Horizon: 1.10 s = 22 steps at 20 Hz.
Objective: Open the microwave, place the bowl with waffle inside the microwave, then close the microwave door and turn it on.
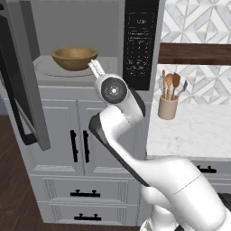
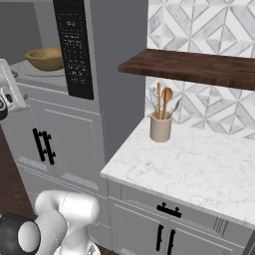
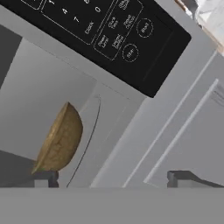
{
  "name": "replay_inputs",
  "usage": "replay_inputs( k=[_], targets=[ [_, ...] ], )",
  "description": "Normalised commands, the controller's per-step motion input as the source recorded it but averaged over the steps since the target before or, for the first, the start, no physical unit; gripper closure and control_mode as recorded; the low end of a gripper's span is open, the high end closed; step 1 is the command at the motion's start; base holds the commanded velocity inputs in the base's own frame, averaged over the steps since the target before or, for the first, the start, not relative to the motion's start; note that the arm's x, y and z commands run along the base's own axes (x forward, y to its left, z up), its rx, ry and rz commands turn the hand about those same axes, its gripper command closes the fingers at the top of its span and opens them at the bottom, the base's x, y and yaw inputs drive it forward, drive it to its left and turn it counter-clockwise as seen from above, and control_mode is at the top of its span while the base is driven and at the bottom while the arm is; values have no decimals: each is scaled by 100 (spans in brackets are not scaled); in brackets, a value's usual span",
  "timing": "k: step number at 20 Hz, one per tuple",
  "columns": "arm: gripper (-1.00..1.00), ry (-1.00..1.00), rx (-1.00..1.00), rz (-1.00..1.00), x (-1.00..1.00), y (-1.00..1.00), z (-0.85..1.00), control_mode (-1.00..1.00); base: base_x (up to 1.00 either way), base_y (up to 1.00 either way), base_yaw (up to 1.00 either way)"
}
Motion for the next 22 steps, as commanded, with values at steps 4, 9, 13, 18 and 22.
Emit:
replay_inputs(
  k=[4, 9, 13, 18, 22],
  targets=[
    [-100, 5, -36, -17, -47, -15, -20, -100, 0, 0, 0],
    [-100, 0, -35, -17, -8, -20, -32, -100, 0, 0, 0],
    [-100, 0, -15, -10, 0, -45, -28, -100, 0, 0, 0],
    [-100, 0, -10, -8, 0, -38, -47, -100, 0, 0, 0],
    [-100, 0, -15, -8, 0, -3, -63, -100, 0, 0, 0]
  ],
)
